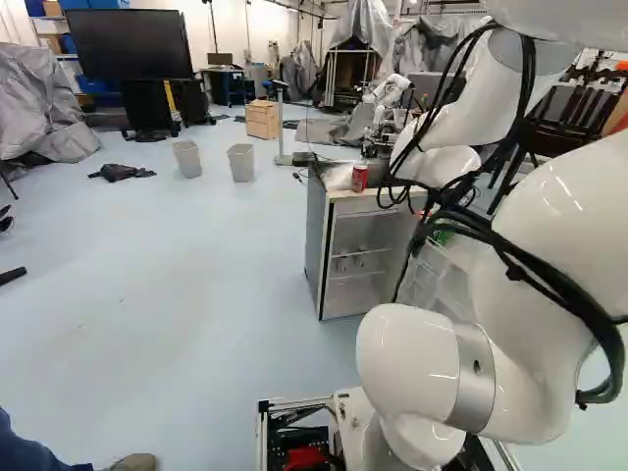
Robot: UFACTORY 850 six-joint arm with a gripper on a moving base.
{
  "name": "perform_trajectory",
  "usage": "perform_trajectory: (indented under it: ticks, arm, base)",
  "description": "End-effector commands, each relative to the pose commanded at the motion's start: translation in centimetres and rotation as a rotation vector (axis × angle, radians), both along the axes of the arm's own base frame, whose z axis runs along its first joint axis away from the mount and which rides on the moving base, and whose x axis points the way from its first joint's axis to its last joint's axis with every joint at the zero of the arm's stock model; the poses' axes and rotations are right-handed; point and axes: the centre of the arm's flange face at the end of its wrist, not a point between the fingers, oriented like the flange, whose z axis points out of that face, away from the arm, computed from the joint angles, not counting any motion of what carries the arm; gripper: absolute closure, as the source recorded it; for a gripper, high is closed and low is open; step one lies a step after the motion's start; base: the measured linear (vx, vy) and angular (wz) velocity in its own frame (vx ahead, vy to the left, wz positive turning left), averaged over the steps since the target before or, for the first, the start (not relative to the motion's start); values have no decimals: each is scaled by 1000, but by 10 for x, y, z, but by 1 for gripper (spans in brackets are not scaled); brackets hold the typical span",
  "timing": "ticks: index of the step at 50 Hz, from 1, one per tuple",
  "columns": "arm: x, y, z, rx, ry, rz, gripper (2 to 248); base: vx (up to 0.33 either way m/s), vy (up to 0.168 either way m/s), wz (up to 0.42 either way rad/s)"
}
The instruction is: Grab a drink from the fridge
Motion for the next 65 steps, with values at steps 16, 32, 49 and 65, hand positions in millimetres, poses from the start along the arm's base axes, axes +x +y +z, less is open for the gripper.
perform_trajectory:
  ticks: [16,32,49,65]
  arm:
    - [-15,-21,-2,21,29,-64,3]
    - [-29,-43,-6,61,61,-143,3]
    - [-41,-68,-10,114,89,-232,3]
    - [-50,-92,-13,176,114,-318,3]
  base:
    - [0,0,0]
    - [0,0,0]
    - [0,0,0]
    - [0,0,0]
